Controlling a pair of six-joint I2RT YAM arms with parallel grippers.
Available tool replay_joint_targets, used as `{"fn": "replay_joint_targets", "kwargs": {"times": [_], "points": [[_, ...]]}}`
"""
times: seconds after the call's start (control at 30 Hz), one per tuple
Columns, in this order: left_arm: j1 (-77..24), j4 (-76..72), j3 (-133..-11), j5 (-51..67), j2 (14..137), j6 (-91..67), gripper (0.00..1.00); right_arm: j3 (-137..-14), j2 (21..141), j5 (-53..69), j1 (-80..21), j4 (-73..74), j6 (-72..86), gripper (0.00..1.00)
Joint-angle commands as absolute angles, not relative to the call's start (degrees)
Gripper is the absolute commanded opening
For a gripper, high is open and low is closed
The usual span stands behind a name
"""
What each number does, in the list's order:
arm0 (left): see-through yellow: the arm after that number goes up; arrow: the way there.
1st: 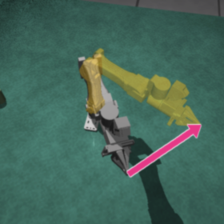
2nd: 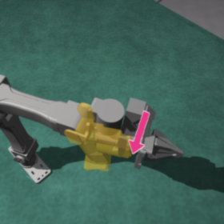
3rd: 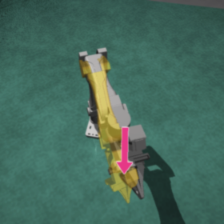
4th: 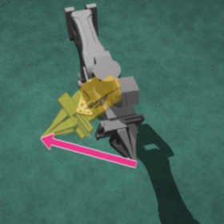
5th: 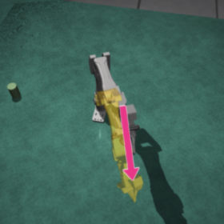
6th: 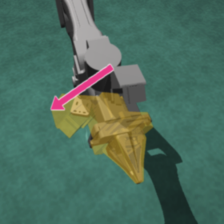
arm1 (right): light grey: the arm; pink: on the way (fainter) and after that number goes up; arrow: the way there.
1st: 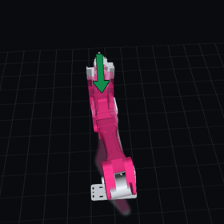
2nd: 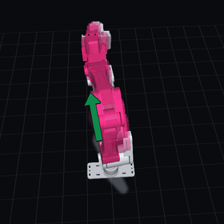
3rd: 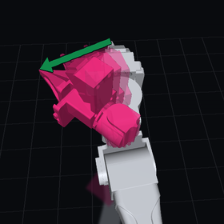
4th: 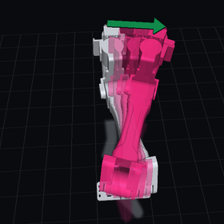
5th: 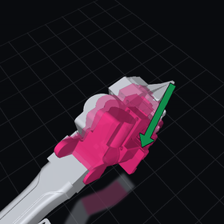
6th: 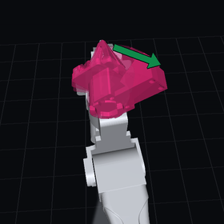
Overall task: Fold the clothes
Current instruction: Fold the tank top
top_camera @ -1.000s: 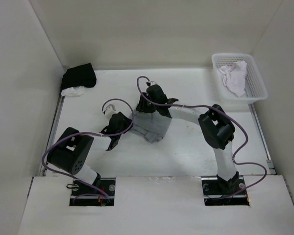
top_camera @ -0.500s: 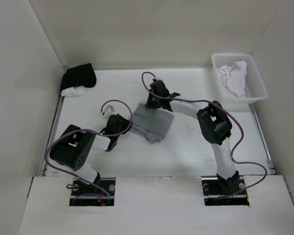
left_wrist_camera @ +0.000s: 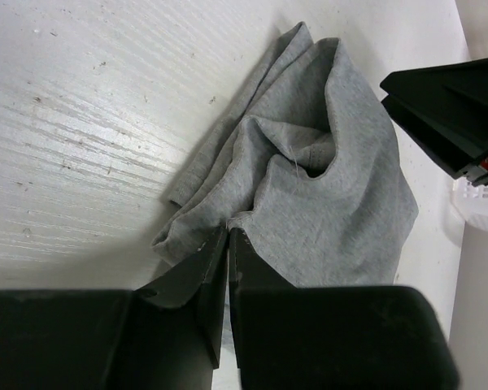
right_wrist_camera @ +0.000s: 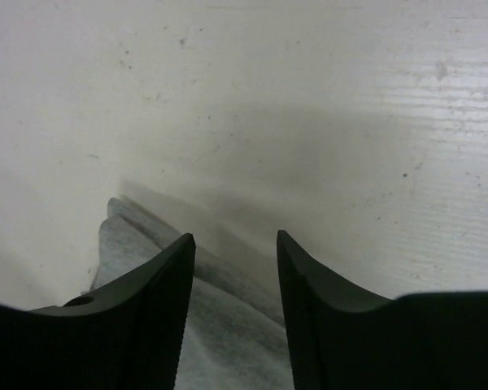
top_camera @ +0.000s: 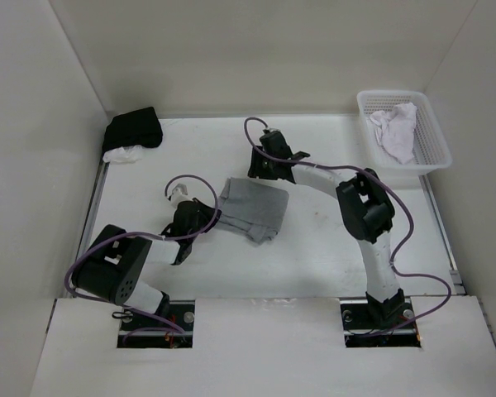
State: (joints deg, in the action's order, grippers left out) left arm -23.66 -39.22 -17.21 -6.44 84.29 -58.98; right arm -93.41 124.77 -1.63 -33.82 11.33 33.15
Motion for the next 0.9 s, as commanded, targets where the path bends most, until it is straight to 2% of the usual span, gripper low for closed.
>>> {"fn": "replay_joint_targets", "kwargs": {"times": [0.0,0.17,0.47,0.53,0.67,0.8,0.87], "points": [[-23.68,-41.57,-17.58,-5.19,83.49,-59.85,0.03,-93.16,119.27,0.17,-35.46,11.16,28.48,0.54],[-23.86,-41.92,-16.88,-4.13,84.02,-60.21,0.03,-96.76,122.69,4.92,-36.78,14.93,27.07,0.6],[-24.12,-43.06,-14.24,-3.61,82.88,-60.47,0.03,-100.28,126.39,6.33,-38.36,15.83,27.77,0.54],[-24.12,-43.5,-13.98,-3.17,82.88,-60.47,0.03,-101.68,127.35,6.85,-38.36,16.34,28.04,0.47],[-23.77,-44.21,-13.27,-2.64,82.44,-60.56,0.03,-103.53,129.46,8.96,-38.36,18.28,28.48,0.41],[-23.42,-44.21,-12.66,-2.46,81.91,-60.56,0.03,-102.66,129.46,8.71,-38.36,17.76,29.44,0.15],[-23.42,-44.38,-12.31,-2.46,81.65,-60.64,0.03,-101.52,128.68,7.74,-38.01,15.83,31.28,0.08]]}}
